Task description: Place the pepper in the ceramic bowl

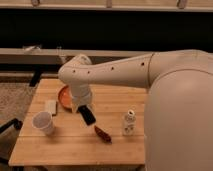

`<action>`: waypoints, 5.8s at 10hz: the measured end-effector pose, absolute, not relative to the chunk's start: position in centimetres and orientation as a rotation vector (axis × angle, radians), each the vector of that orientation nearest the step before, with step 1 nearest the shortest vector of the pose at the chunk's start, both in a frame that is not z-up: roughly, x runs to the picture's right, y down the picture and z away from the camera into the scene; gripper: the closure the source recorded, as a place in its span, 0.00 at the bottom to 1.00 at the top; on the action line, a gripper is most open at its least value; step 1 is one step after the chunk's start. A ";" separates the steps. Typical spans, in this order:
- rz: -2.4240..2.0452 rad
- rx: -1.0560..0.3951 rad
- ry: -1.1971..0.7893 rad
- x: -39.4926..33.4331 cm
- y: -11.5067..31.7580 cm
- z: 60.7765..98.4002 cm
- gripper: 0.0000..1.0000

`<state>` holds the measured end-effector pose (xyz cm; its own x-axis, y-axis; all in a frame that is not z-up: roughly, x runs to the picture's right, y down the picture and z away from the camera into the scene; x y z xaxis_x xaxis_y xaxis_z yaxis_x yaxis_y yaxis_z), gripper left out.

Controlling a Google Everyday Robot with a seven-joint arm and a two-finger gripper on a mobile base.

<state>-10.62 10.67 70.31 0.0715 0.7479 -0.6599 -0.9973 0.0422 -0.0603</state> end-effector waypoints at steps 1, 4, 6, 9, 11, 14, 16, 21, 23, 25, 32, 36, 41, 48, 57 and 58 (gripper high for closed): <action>1.431 -0.595 0.524 -10.5 10.8 70.3 0.35; 1.378 -0.600 0.470 -8.4 13.7 71.4 0.35; 1.334 -0.615 0.430 -6.8 16.1 72.8 0.35; 1.288 -0.664 0.420 -6.4 19.4 75.5 0.35; 1.264 -0.690 0.427 -5.9 20.5 76.9 0.35; 1.268 -0.715 0.451 -4.5 21.7 78.6 0.35; 1.287 -0.729 0.470 -2.8 22.4 78.9 0.35; 1.270 -0.768 0.507 -2.2 24.2 79.1 0.35; 1.254 -0.781 0.525 -2.4 24.9 79.2 0.37; 1.238 -0.793 0.551 -2.2 25.6 79.4 0.54; 1.171 -0.721 0.590 -3.0 19.9 75.5 1.00; 1.093 -0.646 0.530 -6.1 9.9 75.8 1.00; 1.022 -0.641 0.442 -11.5 4.5 82.0 0.99; 0.911 -0.682 0.288 -21.0 2.7 86.3 0.32; 1.038 -0.725 0.271 -19.1 3.3 88.9 0.20; 1.068 -0.766 0.263 -18.3 3.0 88.7 0.20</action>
<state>-18.26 3.05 88.74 0.4801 0.6895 -0.5423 -0.8625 0.2580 -0.4354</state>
